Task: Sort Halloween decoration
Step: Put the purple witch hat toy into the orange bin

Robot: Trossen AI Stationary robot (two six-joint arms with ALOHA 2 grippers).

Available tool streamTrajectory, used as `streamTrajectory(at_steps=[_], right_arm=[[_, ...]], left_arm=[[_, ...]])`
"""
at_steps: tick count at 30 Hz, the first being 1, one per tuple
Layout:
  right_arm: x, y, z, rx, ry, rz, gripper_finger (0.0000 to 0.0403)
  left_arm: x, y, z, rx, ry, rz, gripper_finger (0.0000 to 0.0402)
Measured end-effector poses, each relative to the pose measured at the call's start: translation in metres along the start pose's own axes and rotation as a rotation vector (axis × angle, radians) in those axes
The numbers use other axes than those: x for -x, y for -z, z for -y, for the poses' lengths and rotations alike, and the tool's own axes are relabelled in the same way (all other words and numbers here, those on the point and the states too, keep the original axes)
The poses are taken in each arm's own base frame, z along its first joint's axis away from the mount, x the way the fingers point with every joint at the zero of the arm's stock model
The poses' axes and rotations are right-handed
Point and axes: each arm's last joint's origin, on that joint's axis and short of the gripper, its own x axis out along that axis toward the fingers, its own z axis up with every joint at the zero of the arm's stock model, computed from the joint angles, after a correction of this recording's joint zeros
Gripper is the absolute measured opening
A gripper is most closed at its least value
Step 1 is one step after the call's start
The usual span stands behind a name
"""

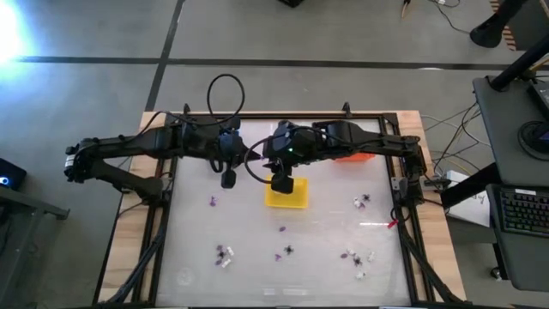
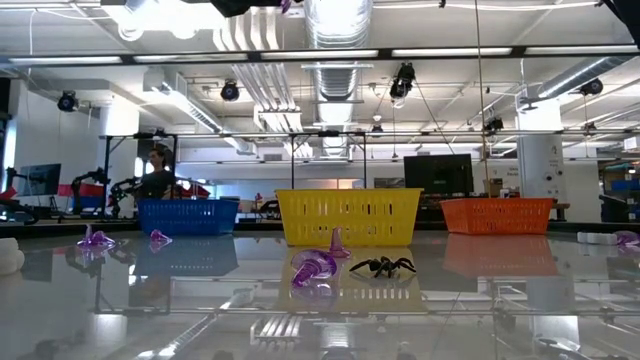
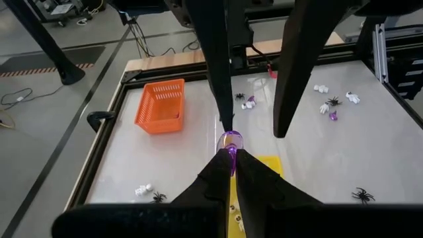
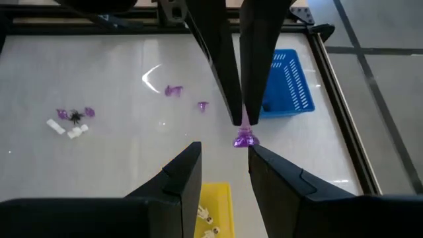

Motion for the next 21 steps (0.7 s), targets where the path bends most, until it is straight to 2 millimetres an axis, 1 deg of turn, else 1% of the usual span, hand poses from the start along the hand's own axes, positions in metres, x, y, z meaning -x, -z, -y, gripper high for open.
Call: streamTrajectory(at_steps=[2, 7, 21], right_arm=[[-0.0001, -0.0006, 0.0002, -0.006, 0.006, 0.007, 0.0118], [0.0, -0.0011, 0.0028, -0.05, 0.097, 0.015, 0.0118], [-0.0009, 0.0008, 0.0027, -0.058, 0.097, 0.0, 0.0118]], left_arm=[[-0.0001, 0.0003, 0.0, 0.0, 0.0, -0.001, 0.0], [-0.0002, -0.0005, 0.0, 0.0, 0.001, 0.008, 0.0], [-0.0007, -0.0009, 0.0001, -0.012, 0.002, 0.007, 0.0]])
